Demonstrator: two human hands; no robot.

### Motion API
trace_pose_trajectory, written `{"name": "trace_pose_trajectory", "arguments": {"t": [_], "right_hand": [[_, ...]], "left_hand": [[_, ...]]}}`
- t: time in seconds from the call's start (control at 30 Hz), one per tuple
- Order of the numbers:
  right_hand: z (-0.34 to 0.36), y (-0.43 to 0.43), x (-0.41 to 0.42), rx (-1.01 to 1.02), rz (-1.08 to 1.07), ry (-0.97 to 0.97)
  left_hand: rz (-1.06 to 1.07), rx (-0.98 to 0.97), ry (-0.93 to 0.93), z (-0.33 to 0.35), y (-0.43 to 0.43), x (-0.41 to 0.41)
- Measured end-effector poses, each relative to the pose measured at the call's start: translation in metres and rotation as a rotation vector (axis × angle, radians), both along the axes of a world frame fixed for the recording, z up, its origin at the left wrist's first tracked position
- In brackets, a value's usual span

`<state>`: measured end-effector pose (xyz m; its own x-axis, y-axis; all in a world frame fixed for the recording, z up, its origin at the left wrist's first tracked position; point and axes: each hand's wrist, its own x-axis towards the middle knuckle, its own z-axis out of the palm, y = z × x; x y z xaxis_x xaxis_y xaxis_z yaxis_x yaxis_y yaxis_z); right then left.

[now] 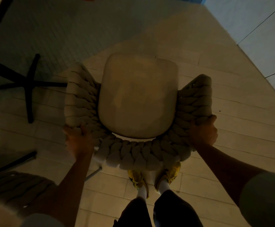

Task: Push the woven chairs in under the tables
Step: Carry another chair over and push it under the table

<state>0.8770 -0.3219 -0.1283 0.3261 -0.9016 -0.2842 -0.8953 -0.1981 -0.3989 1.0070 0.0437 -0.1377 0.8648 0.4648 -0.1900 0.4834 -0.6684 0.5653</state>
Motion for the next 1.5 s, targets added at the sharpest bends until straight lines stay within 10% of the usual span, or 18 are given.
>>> {"name": "trace_pose_trajectory", "arguments": {"t": [0.87,1.5], "right_hand": [[0.029,0.03,-0.069,0.39,-0.102,-0.105],[-0.002,0.112,-0.057,0.312,-0.566,-0.259]], "left_hand": [[-0.236,0.047,0.346,0.029,0.008,0.034],[-0.273,0.119,0.104,0.001,-0.014,0.094]]}}
